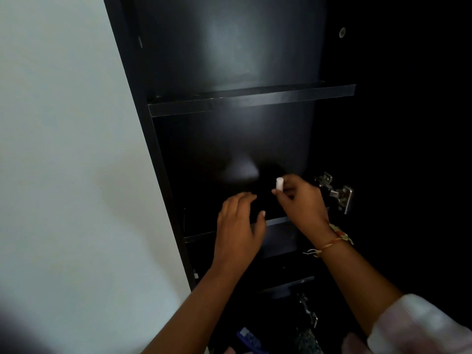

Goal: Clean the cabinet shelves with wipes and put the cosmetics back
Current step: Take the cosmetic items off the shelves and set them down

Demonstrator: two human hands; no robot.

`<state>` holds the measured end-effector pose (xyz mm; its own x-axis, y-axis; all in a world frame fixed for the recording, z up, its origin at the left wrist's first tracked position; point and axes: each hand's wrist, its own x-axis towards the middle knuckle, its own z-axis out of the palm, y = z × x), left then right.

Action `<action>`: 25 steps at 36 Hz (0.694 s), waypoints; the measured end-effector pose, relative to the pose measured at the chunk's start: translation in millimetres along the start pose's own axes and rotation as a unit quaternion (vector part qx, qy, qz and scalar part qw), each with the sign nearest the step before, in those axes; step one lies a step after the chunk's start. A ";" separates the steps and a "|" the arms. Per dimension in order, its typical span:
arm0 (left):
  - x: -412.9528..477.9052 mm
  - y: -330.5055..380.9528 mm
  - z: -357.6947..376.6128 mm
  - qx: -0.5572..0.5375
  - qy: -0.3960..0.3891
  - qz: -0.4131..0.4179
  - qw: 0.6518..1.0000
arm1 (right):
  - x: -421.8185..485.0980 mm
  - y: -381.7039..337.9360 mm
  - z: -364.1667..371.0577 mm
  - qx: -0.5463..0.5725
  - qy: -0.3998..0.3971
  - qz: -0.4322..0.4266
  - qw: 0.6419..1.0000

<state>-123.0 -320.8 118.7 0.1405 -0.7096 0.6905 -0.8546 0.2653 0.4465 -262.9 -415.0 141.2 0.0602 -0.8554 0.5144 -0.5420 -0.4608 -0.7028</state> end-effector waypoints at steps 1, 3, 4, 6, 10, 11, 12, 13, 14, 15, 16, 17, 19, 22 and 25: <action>-4.4 0.4 -1.7 -0.014 0.010 0.006 1.000 | -5.1 -3.5 0.0 0.051 -0.006 0.002 0.999; -14.7 -0.7 -5.2 -0.039 0.022 0.019 0.999 | -17.4 -12.0 -0.9 0.140 -0.023 0.006 0.990; -20.8 -1.5 -6.5 -0.051 0.024 0.022 0.998 | -24.0 -14.9 -2.0 0.173 -0.034 0.001 0.984; -35.3 -4.7 -8.3 -0.069 0.023 0.027 0.997 | -38.2 -16.3 -4.8 0.217 -0.065 -0.010 0.974; -73.3 -17.4 -6.8 -0.080 0.012 0.014 0.997 | -72.6 -7.4 -8.2 0.269 -0.172 -0.019 0.947; -84.4 -22.7 -5.2 -0.077 0.003 0.003 0.997 | -82.3 -2.9 -6.0 0.276 -0.196 -0.009 0.941; -96.2 -28.5 -3.3 -0.073 -0.007 -0.011 0.997 | -92.3 3.1 -2.1 0.280 -0.215 0.009 0.935; -108.0 -35.1 -1.0 -0.069 -0.018 -0.027 0.997 | -102.2 10.6 3.5 0.277 -0.233 0.030 0.932; -120.0 -42.0 1.6 -0.063 -0.030 -0.043 0.997 | -112.4 20.0 10.3 0.267 -0.250 0.050 0.929; -132.2 -49.1 4.6 -0.056 -0.043 -0.060 0.996 | -122.9 31.3 18.4 0.250 -0.270 0.068 0.927; -144.5 -56.0 7.5 -0.051 -0.057 -0.077 0.994 | -133.5 43.9 27.8 0.232 -0.291 0.085 0.924; -156.7 -62.4 10.8 -0.045 -0.072 -0.094 0.992 | -144.1 57.1 36.7 0.209 -0.310 0.101 0.922; -181.1 -74.2 17.3 -0.029 -0.103 -0.131 0.986 | -165.7 84.4 55.3 0.159 -0.330 0.132 0.921; -215.8 -89.3 24.1 -0.012 -0.141 -0.183 0.973 | -196.7 118.1 80.7 0.070 -0.356 0.141 0.921; -243.6 -98.6 27.8 0.007 -0.167 -0.224 0.960 | -227.2 146.8 103.8 0.041 -0.395 0.165 0.903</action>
<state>-86.8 -192.2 -109.4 0.3289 -0.9209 0.2092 -0.7529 -0.1220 0.6467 -269.1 -312.8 -129.8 0.5032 -0.8363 -0.2178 -0.5775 -0.1379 -0.8047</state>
